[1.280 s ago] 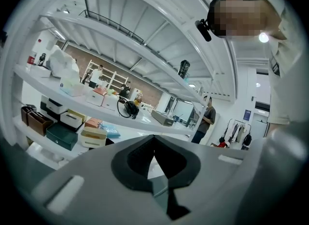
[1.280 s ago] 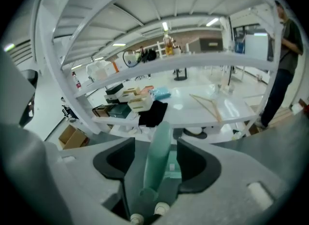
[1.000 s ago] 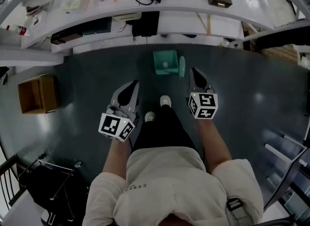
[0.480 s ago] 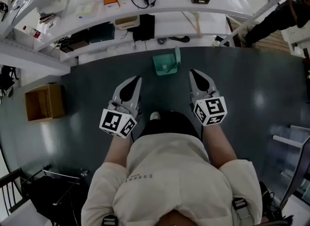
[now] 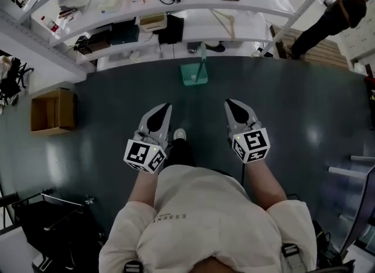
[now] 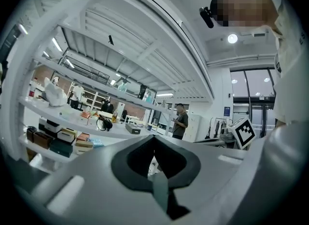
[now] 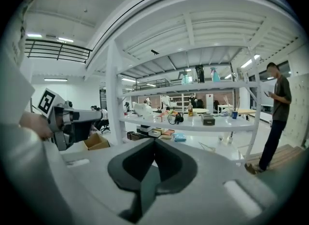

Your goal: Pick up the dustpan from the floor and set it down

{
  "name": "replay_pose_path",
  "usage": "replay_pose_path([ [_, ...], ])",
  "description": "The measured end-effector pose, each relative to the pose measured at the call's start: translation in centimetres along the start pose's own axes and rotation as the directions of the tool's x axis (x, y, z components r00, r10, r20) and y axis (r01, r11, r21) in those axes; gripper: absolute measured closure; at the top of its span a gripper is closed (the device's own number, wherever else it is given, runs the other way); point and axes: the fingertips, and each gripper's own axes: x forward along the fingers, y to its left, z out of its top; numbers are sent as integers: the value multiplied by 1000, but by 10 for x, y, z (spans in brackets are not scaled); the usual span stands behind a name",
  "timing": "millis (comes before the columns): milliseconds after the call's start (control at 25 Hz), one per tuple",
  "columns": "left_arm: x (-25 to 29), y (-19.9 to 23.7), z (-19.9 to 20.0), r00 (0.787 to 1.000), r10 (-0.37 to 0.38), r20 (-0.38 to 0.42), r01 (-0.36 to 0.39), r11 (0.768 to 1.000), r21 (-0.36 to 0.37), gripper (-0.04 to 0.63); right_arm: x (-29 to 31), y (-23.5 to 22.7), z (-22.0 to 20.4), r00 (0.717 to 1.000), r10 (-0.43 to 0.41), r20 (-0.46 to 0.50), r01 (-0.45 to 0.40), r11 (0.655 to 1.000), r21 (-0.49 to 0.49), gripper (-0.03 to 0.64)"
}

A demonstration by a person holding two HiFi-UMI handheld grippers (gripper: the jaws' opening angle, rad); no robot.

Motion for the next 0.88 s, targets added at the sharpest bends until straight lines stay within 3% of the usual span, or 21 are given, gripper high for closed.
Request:
replay_pose_path([
  [320, -74, -134, -34, 1000, 18, 23, -18, 1000, 7, 583, -147, 24, -51, 999, 31, -14, -31, 999, 32, 624],
  [480, -107, -198, -40, 1000, 24, 14, -25, 998, 50, 583, -206, 35, -63, 997, 71, -2, -71, 997, 32, 624],
  [880, -151, -258, -60, 1000, 18, 11, -18, 997, 72, 583, -258, 62, -66, 993, 110, 46, -112, 993, 35, 624],
])
